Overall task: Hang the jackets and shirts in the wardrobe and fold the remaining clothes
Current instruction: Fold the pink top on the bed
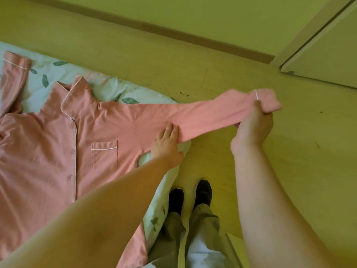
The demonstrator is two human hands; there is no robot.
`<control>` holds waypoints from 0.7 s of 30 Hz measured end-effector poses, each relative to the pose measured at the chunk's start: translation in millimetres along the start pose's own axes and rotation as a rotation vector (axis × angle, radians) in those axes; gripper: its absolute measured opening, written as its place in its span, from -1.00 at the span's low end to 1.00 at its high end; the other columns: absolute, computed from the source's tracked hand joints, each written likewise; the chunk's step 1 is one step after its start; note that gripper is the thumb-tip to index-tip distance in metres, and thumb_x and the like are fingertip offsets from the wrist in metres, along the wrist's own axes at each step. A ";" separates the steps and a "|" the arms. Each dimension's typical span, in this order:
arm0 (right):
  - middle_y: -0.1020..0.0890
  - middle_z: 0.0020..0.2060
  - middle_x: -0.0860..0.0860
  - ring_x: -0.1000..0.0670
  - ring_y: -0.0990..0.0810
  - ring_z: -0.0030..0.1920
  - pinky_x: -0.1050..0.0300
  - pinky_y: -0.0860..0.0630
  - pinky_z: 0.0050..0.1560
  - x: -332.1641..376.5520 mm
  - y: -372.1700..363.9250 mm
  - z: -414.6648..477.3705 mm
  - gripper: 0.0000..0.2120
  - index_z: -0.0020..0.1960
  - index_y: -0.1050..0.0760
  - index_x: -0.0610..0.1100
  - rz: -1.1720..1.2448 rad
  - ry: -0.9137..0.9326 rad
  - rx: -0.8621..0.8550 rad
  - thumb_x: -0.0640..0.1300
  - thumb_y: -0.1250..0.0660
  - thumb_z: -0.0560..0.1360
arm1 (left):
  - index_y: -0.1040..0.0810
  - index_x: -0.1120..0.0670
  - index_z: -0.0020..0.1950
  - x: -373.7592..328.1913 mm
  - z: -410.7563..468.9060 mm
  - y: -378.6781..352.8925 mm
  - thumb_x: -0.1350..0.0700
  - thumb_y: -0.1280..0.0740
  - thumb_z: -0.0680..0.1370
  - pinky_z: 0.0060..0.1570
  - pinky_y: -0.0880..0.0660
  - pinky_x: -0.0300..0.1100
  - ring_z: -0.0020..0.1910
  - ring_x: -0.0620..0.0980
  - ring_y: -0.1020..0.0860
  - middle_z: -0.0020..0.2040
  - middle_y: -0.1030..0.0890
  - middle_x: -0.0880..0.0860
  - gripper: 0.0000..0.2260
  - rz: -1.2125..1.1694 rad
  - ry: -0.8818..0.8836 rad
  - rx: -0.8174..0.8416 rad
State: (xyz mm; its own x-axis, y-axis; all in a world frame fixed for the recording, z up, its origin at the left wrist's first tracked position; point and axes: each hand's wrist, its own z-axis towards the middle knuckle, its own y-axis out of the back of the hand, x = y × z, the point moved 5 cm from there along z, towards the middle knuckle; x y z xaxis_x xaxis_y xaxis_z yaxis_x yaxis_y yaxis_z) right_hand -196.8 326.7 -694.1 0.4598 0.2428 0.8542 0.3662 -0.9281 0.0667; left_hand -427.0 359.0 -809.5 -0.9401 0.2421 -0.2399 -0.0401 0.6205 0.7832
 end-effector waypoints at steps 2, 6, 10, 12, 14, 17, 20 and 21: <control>-0.67 -0.16 0.30 0.33 -0.63 -0.09 0.34 -0.53 -0.10 12.0 -8.5 -34.4 -0.87 -0.01 -0.57 0.10 -0.051 0.150 0.019 0.02 -0.25 0.64 | -0.08 -0.03 0.67 4.3 2.4 8.6 0.17 -0.33 0.44 0.49 -0.31 0.01 0.59 0.10 -0.11 0.67 -0.03 -0.06 -0.17 -0.201 0.041 0.078; -0.62 -0.30 0.38 0.37 -0.59 -0.21 0.45 -0.41 -0.24 0.1 -40.2 -116.9 -0.74 -0.17 -0.51 0.20 -0.178 0.340 0.235 0.13 -0.15 0.65 | -0.61 0.07 0.33 30.7 -7.9 56.8 0.46 -0.19 0.45 0.08 -0.62 -0.07 0.20 0.08 -0.62 0.37 -0.58 0.10 -0.46 -1.119 0.289 0.058; -0.62 -0.04 -0.03 0.05 -0.59 -0.04 0.16 -0.50 -0.05 -42.9 -82.8 -186.8 -0.61 0.16 -0.57 -0.21 -0.343 0.464 0.527 0.08 -0.16 0.67 | -0.73 0.12 -0.05 69.3 -38.6 123.9 0.10 -0.28 0.57 -0.08 -0.64 -0.07 -0.08 0.09 -0.68 -0.09 -0.71 0.12 -0.76 -1.570 0.211 0.101; -0.53 0.08 -0.13 -0.11 -0.53 0.11 0.00 -0.51 0.19 -63.3 -104.4 -217.0 -0.68 0.25 -0.56 -0.21 -0.443 0.537 0.612 -0.03 -0.23 0.66 | -0.74 0.09 0.05 92.5 -58.1 153.8 -0.25 -0.27 0.54 0.01 -0.59 -0.03 -0.08 0.08 -0.66 -0.09 -0.69 0.12 -0.54 -1.592 0.122 0.179; -0.46 0.09 -0.16 -0.17 -0.45 0.13 -0.04 -0.46 0.25 -85.9 -127.0 -246.6 -0.65 0.38 -0.52 -0.12 -0.624 0.580 0.718 -0.04 -0.30 0.62 | -0.74 0.01 0.08 121.1 -78.6 172.8 -0.44 -0.24 0.46 0.06 -0.55 0.02 -0.10 0.09 -0.65 -0.14 -0.67 0.12 -0.41 -1.535 0.107 0.228; -0.43 0.17 -0.20 -0.20 -0.36 0.20 -0.08 -0.36 0.30 -122.4 -159.8 -288.0 -0.53 0.51 -0.36 -0.08 -0.866 0.685 0.943 -0.01 -0.28 0.63 | -0.71 0.01 -0.30 167.2 -101.1 185.8 -0.34 -0.37 0.47 -0.17 -0.56 -0.11 -0.33 0.01 -0.60 -0.42 -0.57 0.07 -0.56 -1.338 0.159 0.118; -0.41 0.32 -0.19 -0.21 -0.33 0.31 -0.10 -0.30 0.37 -156.0 -184.8 -322.1 -0.51 0.54 -0.27 -0.14 -0.947 0.710 1.194 -0.09 -0.23 0.64 | -0.75 0.04 -0.19 219.8 -114.7 183.8 0.14 -0.54 0.45 -0.13 -0.62 -0.13 -0.13 0.04 -0.65 -0.20 -0.69 0.06 -0.98 -1.198 0.356 -0.058; -0.37 0.39 -0.13 -0.17 -0.30 0.38 -0.08 -0.27 0.40 -169.0 -188.8 -331.6 -0.45 0.58 -0.20 -0.13 -0.996 0.715 1.295 -0.14 -0.24 0.62 | -0.76 0.02 -0.18 241.6 -118.2 180.1 0.27 -0.49 0.45 -0.16 -0.59 -0.10 -0.12 0.07 -0.63 -0.13 -0.69 0.08 -0.84 -1.188 0.436 -0.138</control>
State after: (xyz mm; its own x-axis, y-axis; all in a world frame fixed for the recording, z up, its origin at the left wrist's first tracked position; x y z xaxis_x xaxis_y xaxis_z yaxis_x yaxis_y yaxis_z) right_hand -612.0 367.3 -680.1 -0.5886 0.0340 0.8077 0.7621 0.3568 0.5403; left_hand -701.4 441.1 -658.6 -0.3338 -0.6878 -0.6446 -0.9406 0.1974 0.2764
